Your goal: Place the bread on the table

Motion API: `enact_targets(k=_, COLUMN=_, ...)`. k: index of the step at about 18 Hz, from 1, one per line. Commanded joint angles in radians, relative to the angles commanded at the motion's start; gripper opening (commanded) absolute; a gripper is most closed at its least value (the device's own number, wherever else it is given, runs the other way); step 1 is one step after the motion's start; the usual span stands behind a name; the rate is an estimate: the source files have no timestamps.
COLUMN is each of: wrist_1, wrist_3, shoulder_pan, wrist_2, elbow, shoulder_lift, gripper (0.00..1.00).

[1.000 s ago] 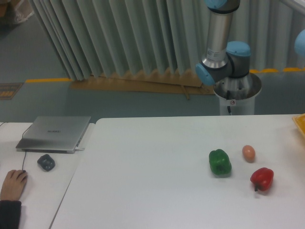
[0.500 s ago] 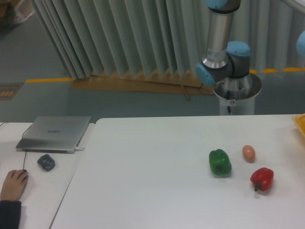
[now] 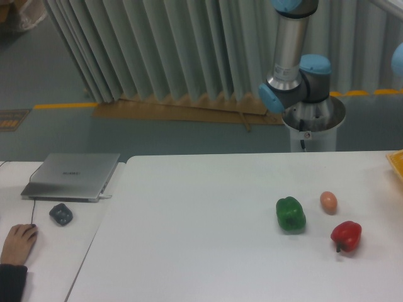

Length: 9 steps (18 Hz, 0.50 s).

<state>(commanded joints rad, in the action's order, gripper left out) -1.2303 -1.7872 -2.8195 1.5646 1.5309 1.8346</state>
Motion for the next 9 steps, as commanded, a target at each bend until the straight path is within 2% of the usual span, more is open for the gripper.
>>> enact_targets(k=2, wrist_1=0.008, wrist_3=0.031, shoulder_pan=-0.002, wrist_2=0.003, elbow=0.002, shoulder_lift=0.000, gripper=1.00)
enact_targets(k=9, wrist_1=0.012, wrist_3=0.014, shoulder_pan=0.000, wrist_2=0.032, elbow=0.018, shoulder_lift=-0.005, gripper=1.00)
